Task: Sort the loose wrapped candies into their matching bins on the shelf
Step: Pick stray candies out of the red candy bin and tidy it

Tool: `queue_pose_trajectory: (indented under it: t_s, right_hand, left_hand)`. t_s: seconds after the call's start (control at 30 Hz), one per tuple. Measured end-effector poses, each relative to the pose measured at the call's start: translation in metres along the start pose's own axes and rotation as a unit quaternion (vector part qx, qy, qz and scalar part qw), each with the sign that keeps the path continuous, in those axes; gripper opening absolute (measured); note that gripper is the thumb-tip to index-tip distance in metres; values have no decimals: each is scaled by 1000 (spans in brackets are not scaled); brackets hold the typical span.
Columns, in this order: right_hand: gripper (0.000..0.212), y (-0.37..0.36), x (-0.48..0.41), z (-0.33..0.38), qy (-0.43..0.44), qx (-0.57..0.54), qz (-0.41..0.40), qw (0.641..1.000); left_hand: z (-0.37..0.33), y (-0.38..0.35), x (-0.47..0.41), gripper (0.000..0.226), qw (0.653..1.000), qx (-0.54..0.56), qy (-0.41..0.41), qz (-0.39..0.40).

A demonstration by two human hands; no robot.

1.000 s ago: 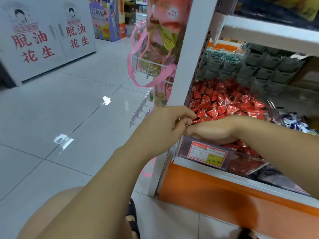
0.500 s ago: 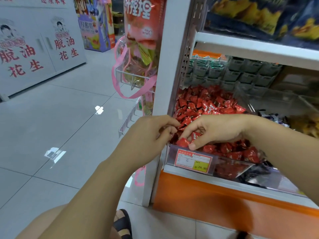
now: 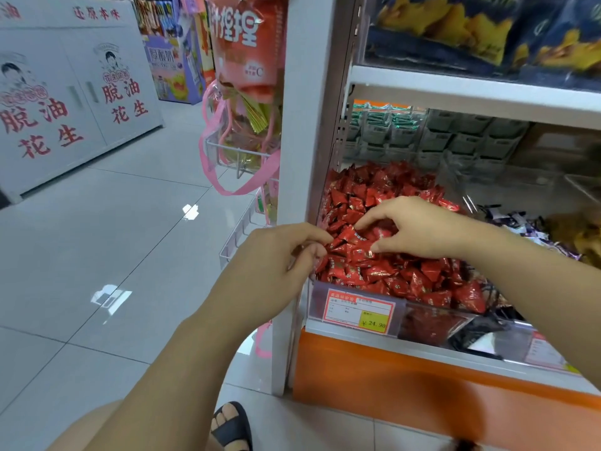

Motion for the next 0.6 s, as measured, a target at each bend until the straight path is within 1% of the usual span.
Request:
queue_pose_trajectory:
  t_s: [0.07, 0.17, 0.23, 0.3, 0.33, 0.4, 0.47, 0.5, 0.53, 0.57, 0.6]
  right_hand:
    - [39, 1, 5, 1, 11, 8, -23, 1000]
    - [31, 10, 23, 1, 24, -12, -91, 996]
    - [27, 14, 38, -2, 25, -28, -136, 990]
    - [24, 15, 53, -7, 25, -35, -172, 984]
    - [23, 14, 59, -10, 25, -39, -186, 982]
    - [21, 12, 68, -18, 30, -38, -206, 977]
    - [20, 8, 72, -28, 38, -34, -219, 974]
    - [20, 7, 73, -33, 42, -35, -223, 973]
    - [19, 5, 74, -38, 47, -36, -225, 973]
    - [19, 4, 74, -41, 50, -38, -225, 972]
    - [19, 4, 74, -43, 52, -40, -224, 972]
  left_hand:
    - [-4, -1, 0, 26, 1000, 3, -15, -11]
    - [-15, -4, 1, 25, 998, 26, -47, -19]
    - [-27, -10, -2, 25, 998, 47, -49, 4]
    - [-39, -18, -9, 26, 996, 67, -26, 46]
    - [-43, -23, -15, 25, 994, 79, -5, 75]
    - [-51, -34, -30, 24, 977, 111, 57, 171]
    - [-57, -51, -42, 25, 938, 123, 114, 304]
    - [-59, -60, -46, 23, 914, 115, 138, 364]
    - [-57, -70, -51, 21, 896, 93, 151, 407]
    - [-52, -79, -56, 20, 888, 55, 153, 430]
    - [-47, -87, -61, 23, 882, 8, 150, 446]
Point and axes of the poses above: each hand's wrist, its own x-axis away from the middle knuckle, its own y-axis out of the back of the hand, z = x × y, the point moved 3 cm from there along -x, towards the middle knuckle, and after that the axes turned 8 degrees about y, right-handed, at the moved point
